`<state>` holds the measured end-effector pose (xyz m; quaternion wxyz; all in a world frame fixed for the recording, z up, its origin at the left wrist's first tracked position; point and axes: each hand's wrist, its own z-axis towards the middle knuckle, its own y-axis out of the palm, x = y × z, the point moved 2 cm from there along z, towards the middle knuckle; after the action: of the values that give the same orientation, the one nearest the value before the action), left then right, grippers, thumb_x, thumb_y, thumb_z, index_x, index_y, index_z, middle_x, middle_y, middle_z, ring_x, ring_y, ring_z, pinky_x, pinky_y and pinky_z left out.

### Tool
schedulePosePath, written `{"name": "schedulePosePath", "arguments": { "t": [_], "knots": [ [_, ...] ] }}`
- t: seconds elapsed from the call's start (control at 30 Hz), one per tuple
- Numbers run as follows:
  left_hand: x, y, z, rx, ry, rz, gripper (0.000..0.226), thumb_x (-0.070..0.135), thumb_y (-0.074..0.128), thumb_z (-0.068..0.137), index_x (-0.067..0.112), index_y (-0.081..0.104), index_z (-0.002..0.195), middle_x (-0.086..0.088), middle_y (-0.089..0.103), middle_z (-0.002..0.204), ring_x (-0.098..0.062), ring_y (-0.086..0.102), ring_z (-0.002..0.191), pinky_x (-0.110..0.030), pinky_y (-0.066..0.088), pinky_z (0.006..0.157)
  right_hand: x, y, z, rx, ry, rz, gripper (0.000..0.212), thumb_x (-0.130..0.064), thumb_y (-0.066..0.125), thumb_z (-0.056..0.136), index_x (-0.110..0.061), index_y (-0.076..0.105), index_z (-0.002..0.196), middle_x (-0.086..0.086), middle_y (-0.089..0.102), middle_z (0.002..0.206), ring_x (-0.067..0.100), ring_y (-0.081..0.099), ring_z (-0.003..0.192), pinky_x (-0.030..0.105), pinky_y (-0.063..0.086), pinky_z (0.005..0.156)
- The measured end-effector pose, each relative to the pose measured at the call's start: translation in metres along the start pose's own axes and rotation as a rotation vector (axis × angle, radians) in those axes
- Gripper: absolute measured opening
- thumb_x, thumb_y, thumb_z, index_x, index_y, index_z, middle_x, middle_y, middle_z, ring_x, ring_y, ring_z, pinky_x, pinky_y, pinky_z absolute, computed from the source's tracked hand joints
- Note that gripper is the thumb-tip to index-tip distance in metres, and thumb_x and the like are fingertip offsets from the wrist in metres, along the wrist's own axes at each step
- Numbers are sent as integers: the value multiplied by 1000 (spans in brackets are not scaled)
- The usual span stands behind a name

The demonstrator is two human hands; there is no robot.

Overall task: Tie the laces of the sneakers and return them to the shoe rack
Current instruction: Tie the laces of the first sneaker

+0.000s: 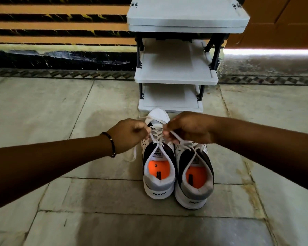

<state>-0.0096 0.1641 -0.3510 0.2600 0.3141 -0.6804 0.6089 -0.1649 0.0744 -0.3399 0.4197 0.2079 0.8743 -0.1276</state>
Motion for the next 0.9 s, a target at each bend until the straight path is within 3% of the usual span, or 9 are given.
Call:
{"name": "schedulePosePath", "arguments": {
  "t": [0.03,0.1,0.2,0.4,0.5,0.6,0.77,0.9],
  "knots": [
    [2,4,0,28,-110,-250,32,23,42,95,15,58,69,-1,61,76,-10,58,73,-12,47,61,-1,2,2,27,-15,147,18,-10,48,91,-6,59,78,6,58,73,15,52,65,24,44,62],
    [5,12,1,57,-300,-607,32,20,36,96,18,53,70,-1,62,80,-11,60,76,-16,51,63,-2,8,7,118,-45,313,18,-12,47,92,-7,59,81,4,60,73,16,55,68,28,48,71],
    [7,18,4,71,-360,-836,30,23,37,96,19,55,73,0,65,81,-15,62,78,-31,50,75,0,20,14,237,-83,381,19,-13,50,91,-7,63,79,7,63,71,17,60,64,32,52,67],
    [2,25,4,20,-267,-823,19,13,44,93,20,61,87,0,58,80,-13,58,77,-27,52,68,7,27,14,327,-119,473,16,-1,49,90,-6,62,84,8,64,67,15,60,54,19,51,43],
    [-2,24,4,49,-215,-736,20,5,51,89,21,63,87,3,66,79,-16,58,80,-27,49,66,11,27,16,326,-113,377,25,4,49,88,-12,62,74,7,64,66,16,59,56,21,49,47],
    [-1,21,5,77,-153,-689,20,2,56,85,21,64,84,4,69,73,-22,56,78,-26,43,62,11,27,19,329,-107,325,28,10,46,85,-11,64,81,7,64,70,16,59,59,26,48,55],
    [-1,18,8,44,-160,-711,26,-9,62,76,15,58,85,5,70,56,-6,64,59,-17,52,56,9,23,18,353,-133,298,25,12,53,80,-12,58,77,12,63,71,18,57,51,22,44,43],
    [-1,20,9,16,-225,-733,27,-9,66,72,11,55,86,7,71,52,0,67,57,-10,51,55,14,19,20,363,-216,166,22,13,54,77,-9,58,77,20,63,76,28,57,58,31,46,48]
  ]
}}
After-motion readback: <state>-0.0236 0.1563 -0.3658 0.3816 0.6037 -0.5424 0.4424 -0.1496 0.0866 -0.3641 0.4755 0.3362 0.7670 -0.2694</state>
